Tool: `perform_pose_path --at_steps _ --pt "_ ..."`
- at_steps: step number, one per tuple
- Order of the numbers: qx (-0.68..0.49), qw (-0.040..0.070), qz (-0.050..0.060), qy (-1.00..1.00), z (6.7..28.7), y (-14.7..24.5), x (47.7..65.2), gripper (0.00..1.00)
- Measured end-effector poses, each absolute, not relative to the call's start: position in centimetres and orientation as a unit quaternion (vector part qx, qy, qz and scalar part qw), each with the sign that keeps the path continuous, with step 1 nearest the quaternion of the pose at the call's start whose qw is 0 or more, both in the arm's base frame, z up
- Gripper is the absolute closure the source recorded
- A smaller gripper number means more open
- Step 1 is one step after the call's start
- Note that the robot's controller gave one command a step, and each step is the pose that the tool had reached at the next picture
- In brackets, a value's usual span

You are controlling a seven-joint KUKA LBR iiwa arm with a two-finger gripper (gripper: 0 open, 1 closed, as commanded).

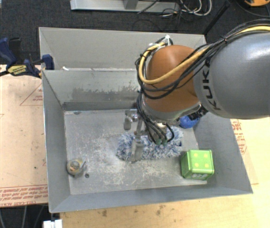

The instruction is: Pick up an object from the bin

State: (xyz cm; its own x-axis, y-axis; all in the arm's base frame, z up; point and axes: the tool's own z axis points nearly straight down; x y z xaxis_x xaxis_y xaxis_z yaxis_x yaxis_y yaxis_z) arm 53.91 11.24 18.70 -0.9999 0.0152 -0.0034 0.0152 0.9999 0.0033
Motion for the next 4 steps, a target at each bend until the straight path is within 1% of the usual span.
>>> perform_pose_path --at_steps 1,2,3,4 --pt "0.014 0.002 0.001 1.000 13.9 7.7 53.6 0.00" --pt "-0.045 0.000 0.001 0.999 9.4 4.5 55.6 1.00" --pt "-0.045 0.000 0.001 0.999 9.4 4.5 55.6 1.00" --pt "-0.058 0.002 0.001 0.998 23.6 6.4 55.9 1.00"
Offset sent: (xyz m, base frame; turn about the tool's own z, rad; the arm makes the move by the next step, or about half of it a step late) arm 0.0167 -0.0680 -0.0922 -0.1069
